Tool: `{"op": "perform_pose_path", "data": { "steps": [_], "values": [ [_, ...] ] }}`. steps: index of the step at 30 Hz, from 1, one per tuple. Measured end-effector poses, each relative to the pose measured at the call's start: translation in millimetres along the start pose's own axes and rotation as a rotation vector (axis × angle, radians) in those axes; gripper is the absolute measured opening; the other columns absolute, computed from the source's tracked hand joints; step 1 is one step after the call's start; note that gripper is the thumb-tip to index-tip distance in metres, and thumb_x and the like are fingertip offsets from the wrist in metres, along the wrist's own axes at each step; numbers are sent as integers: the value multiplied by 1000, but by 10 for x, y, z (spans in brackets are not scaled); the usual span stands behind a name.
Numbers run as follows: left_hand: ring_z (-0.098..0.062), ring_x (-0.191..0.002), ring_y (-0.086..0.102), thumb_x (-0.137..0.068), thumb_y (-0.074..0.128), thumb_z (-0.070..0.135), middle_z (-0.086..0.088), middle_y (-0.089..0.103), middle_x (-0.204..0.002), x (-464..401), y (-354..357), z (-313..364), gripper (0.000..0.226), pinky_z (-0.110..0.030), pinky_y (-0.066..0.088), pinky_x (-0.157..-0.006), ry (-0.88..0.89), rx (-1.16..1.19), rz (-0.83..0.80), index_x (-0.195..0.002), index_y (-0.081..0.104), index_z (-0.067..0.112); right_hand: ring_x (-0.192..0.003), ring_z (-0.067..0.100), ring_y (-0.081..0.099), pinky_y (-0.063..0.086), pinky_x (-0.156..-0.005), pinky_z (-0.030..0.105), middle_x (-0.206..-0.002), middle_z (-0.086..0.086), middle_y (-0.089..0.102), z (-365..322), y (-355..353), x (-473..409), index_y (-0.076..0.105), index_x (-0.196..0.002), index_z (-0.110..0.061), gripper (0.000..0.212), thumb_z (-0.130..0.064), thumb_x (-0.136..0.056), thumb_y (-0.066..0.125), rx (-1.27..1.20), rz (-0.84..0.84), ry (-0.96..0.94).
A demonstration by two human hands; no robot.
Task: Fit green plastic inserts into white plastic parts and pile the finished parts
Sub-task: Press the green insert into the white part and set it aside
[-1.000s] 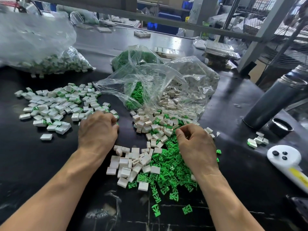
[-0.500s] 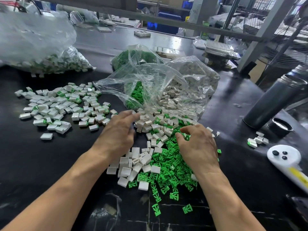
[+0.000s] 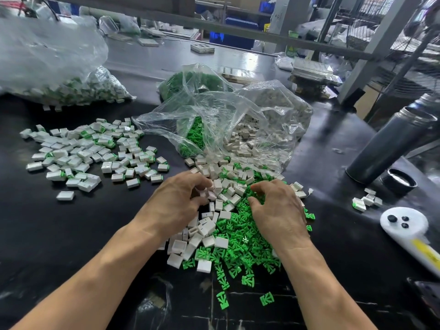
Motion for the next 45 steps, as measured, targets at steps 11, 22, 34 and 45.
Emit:
{"op": "perform_pose_path", "data": {
  "steps": [11, 22, 34, 45],
  "values": [
    [6, -94, 59, -94, 73, 27, 23, 60, -102, 26, -28, 35, 28, -20, 51, -90, 10, 21, 20, -118, 66, 38, -97, 15, 53, 42, -85, 32, -93, -12, 57, 5, -3, 7, 70, -96, -28, 7, -31, -93, 75, -84, 82, -42],
    [-11, -85, 73, -90, 74, 11, 2, 76, -95, 61, -93, 231, 23, -26, 62, -78, -29, 567, -77, -107, 73, 27, -82, -2, 67, 49, -70, 10, -86, -19, 72, -87, 10, 92, 71, -95, -30, 8, -26, -93, 77, -765, 56, -106],
    [-26, -84, 74, -75, 76, 5, -28, 72, -106, 20, 8, 229, 35, -30, 62, -80, -186, 1223, -87, -109, 73, -2, -76, 6, 67, 53, -63, 19, -94, -3, 76, -156, 73, 133, 74, -107, -25, 21, -9, -94, 74, -1092, -70, -110],
    [-27, -84, 77, -81, 69, 4, -27, 74, -108, 28, 28, 237, 38, -30, 63, -73, -261, 1363, -82, -117, 65, -6, -73, 5, 63, 52, -68, 19, -93, -6, 75, -159, 36, 150, 75, -110, -26, 19, -12, -96, 71, -1078, -57, -117]
  ]
}}
Point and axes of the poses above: each hand's wrist, its own x-axis away from the middle knuckle, its own y-axis out of the palm, z = x × y, the point moved 2 cm from there along -x, towards the middle knuckle
